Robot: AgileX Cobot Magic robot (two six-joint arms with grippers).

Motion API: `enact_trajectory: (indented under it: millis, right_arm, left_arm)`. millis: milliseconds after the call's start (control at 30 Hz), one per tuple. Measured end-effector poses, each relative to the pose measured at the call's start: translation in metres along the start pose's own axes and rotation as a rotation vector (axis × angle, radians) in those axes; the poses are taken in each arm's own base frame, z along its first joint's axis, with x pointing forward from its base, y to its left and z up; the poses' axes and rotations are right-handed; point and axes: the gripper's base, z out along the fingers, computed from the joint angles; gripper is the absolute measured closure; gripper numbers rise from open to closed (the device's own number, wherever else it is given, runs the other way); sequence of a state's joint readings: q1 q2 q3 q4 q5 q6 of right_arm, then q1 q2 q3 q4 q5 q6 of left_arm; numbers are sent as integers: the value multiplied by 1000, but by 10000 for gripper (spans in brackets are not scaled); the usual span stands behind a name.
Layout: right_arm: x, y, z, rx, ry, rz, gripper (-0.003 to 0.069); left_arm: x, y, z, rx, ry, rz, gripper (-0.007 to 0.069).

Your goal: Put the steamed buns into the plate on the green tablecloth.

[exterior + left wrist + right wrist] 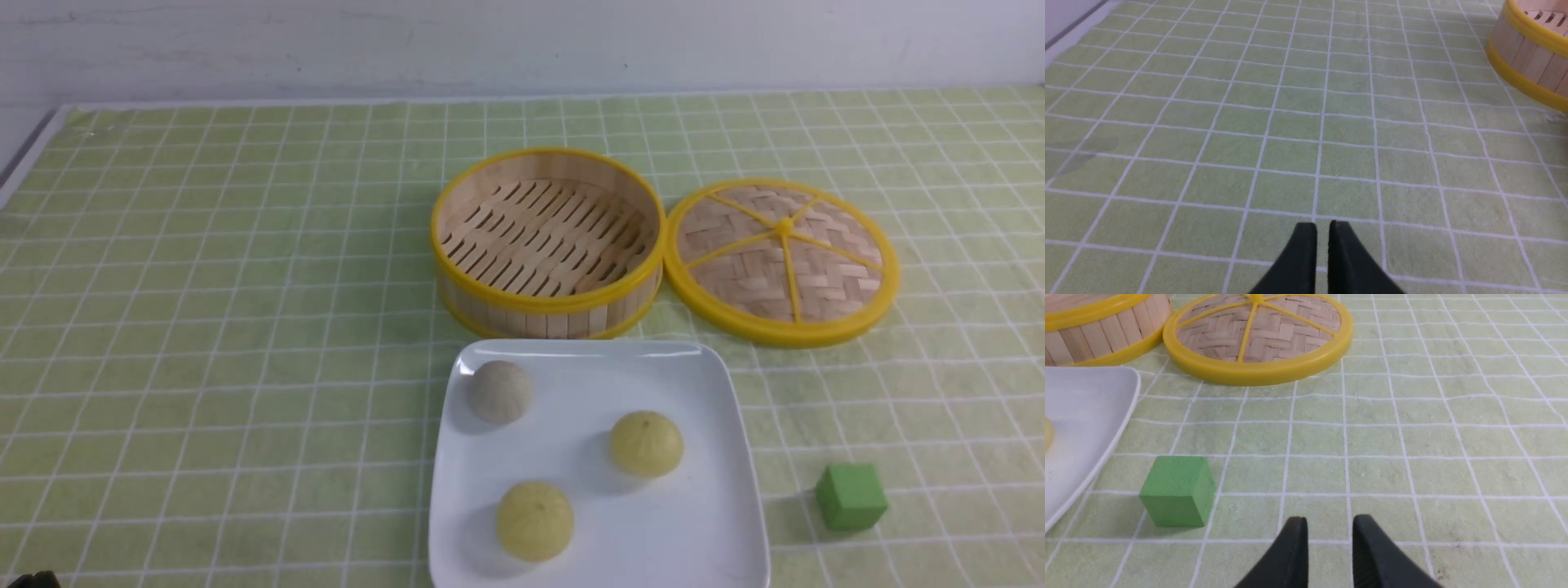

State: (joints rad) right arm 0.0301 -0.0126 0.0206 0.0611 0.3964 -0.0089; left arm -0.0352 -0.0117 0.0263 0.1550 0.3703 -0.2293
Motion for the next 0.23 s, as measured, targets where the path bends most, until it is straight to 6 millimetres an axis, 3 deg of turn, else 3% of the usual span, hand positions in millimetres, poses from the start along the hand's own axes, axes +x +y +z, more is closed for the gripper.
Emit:
enact_trajectory:
  millis: [233]
  right_arm:
    - [0,0,0,0,0,0,460]
  left_arm:
    - [0,0,0,0,0,0,552]
